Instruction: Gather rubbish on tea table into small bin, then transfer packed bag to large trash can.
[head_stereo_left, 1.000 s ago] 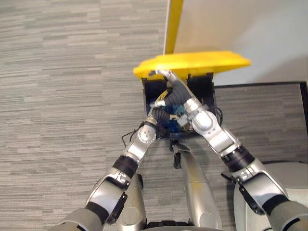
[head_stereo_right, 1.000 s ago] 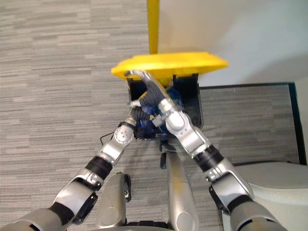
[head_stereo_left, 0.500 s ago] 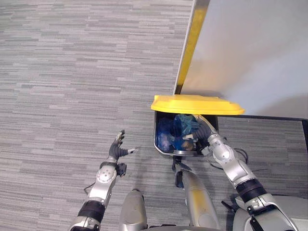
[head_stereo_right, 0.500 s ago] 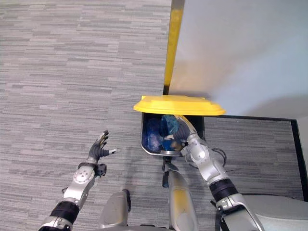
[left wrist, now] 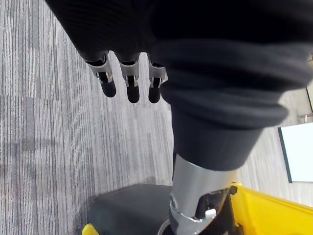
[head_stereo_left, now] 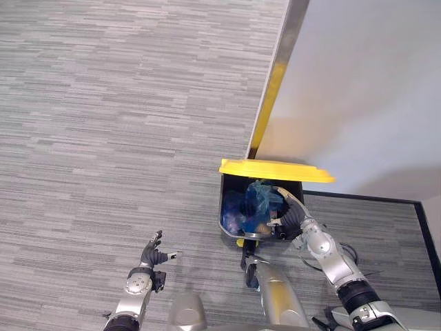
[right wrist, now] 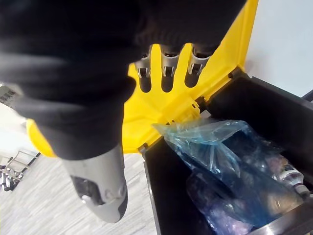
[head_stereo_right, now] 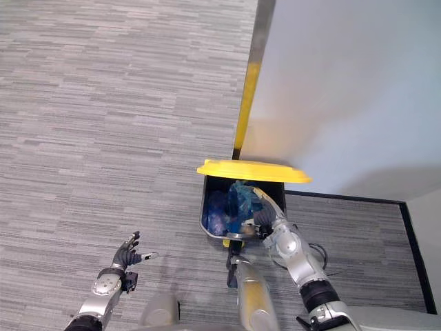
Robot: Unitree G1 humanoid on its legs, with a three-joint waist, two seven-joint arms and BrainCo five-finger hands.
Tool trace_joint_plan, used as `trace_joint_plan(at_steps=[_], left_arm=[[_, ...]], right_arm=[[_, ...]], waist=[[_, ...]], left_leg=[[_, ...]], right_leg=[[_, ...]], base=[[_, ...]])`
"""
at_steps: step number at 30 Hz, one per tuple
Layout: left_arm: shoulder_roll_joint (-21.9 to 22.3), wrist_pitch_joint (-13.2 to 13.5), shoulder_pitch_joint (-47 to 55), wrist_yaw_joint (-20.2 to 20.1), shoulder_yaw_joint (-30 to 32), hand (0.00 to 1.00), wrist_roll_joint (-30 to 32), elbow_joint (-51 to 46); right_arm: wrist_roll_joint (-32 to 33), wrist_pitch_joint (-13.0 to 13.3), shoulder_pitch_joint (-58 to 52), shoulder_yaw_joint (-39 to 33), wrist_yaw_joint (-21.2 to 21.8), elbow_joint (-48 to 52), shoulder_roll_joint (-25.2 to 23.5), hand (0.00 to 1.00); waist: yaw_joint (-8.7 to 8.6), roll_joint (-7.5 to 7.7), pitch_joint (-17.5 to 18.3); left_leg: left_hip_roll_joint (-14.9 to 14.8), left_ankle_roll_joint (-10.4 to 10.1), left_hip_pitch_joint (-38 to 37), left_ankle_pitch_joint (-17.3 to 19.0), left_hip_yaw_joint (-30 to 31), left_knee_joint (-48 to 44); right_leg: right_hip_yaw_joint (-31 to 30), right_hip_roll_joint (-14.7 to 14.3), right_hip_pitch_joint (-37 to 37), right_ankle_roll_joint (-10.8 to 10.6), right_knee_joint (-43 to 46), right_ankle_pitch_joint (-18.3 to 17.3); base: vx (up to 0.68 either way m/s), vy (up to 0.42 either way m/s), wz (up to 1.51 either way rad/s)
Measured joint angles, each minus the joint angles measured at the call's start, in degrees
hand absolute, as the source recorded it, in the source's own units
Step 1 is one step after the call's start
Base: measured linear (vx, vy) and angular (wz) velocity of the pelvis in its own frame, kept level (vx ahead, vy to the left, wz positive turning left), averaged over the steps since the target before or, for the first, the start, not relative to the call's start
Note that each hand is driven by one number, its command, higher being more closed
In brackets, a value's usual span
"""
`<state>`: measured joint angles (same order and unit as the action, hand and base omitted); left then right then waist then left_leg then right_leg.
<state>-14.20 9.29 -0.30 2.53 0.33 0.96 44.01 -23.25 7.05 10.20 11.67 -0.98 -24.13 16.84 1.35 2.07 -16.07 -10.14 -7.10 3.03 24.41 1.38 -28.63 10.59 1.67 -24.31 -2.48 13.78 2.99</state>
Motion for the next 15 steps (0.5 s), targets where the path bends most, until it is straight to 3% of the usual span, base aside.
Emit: trace_joint_plan(at_steps=[4, 5, 6, 7, 8, 10, 11, 12, 13, 15], left_arm=[[-0.09, 0.04, 0.85, 0.05, 0.36, 0.0, -0.15, 0.0], [-0.07, 0.03, 0.83, 0.07, 0.5, 0.0, -0.27, 0.02], [0.02, 0.06, 0.8, 0.05, 0.68, 0.0, -0.28, 0.03], [0.62, 0.1, 1.36, 0.06, 1.41, 0.0, -0.29, 0.44], [1.04, 0.02, 2.09, 0.09, 2.29, 0.0, -0.3, 1.16], [1.28, -0.03, 3.76, 0.12, 2.4, 0.0, -0.3, 1.25], [1.11, -0.1, 5.12, 0.1, 2.55, 0.0, -0.3, 1.26], [0.89, -0.12, 5.35, 0.1, 2.7, 0.0, -0.31, 1.24], [1.8, -0.89, 4.83, -0.16, 3.18, 0.0, -0.35, 1.67], [2.5, -1.28, 4.52, -1.37, 4.41, 0.0, -0.45, 1.68]], right_arm=[[0.18, 0.34, -2.43, -0.34, 0.0, 0.04, -2.09, 0.0], [0.74, 0.34, -4.09, -0.62, 0.02, 0.08, -2.59, 0.0], [0.97, 0.34, -4.69, -0.81, 0.02, 0.13, -2.93, 0.0], [1.54, 0.39, -6.31, -0.81, 0.12, 0.14, -3.62, 0.0], [2.75, 0.47, -8.77, -1.42, 0.21, 0.14, -4.59, 0.0], [3.67, 0.45, -12.46, -2.82, 0.34, 0.04, -6.31, 0.0], [4.66, 0.51, -15.44, -4.05, 1.17, -0.57, -7.92, 0.0], [4.78, 0.6, -16.23, -4.63, 1.29, -1.55, -8.46, 0.0], [4.83, 0.29, -16.74, -6.46, 1.38, -3.64, -8.87, 0.0], [6.0, -0.66, -17.8, -8.3, 1.95, -6.0, -9.26, 0.0]], waist=[[-0.24, 1.36, -0.07], [-0.43, 2.26, -0.07], [-0.4, 2.22, -0.18], [-0.09, 1.67, -0.61], [-0.56, 1.98, -0.46], [-0.5, 2.86, 0.12], [-0.48, 3.91, 0.88], [-0.42, 4.33, 1.11], [-0.77, 3.52, 1.41], [-0.1, 2.28, 2.46]], left_leg=[[0.51, 0.22, 0.46, 1.58, -1.78, -5.29], [1.08, 0.63, 1.15, 1.41, -1.89, -6.04], [0.11, 0.96, 1.31, 0.69, -2.81, -5.51], [-0.73, 0.84, 1.69, -0.46, -4.16, -5.06], [-1.04, 0.87, 1.5, -0.94, -4.55, -4.98], [-1.05, 0.56, 1.26, -1.59, -4.8, -4.38], [-1.18, -0.04, 2.31, -1.94, -5.26, -4.46], [-1.39, -0.28, 2.95, -1.98, -5.7, -4.76], [-2.46, -1.06, 4.19, -2.45, -6.14, -4.63], [-5.04, -0.9, 4.01, -6.14, -8.89, 0.26]], right_leg=[[-1.95, -0.1, 1.14, -2.8, -0.99, 1.83], [-1.64, 0.56, 1.23, -4.25, -2.31, 0.86], [-1.07, 0.54, 0.79, -7.75, -1.42, -2.27], [-1.21, 1.37, -3.65, -0.8, 11.96, -4.09], [-1.37, 2.73, -5.45, 2.64, 28.03, -6.62], [-1.96, 4.54, -3.7, 2.48, 39.1, -10.02], [-4.75, 5.61, 0.72, 0.7, 42.93, -14.24], [-5.24, 5.28, 1.04, -1.48, 41.02, -16.16], [-4.88, 2.96, 1.73, -2.03, 36.05, -16.74], [-6.67, -0.57, 4.55, -1.11, 25.89, -18.83]], base=[[-0.13, 0.068, -0.24], [-0.25, 0.097, -0.21], [-0.31, 0.063, -0.39], [-0.24, -0.023, -0.46], [-0.22, -0.027, -0.38], [-0.13, -0.091, -0.17], [-0.09, -0.134, -0.27], [-0.07, -0.165, -0.37], [-0.06, -0.121, -0.43], [-0.09, -0.146, -0.71]])
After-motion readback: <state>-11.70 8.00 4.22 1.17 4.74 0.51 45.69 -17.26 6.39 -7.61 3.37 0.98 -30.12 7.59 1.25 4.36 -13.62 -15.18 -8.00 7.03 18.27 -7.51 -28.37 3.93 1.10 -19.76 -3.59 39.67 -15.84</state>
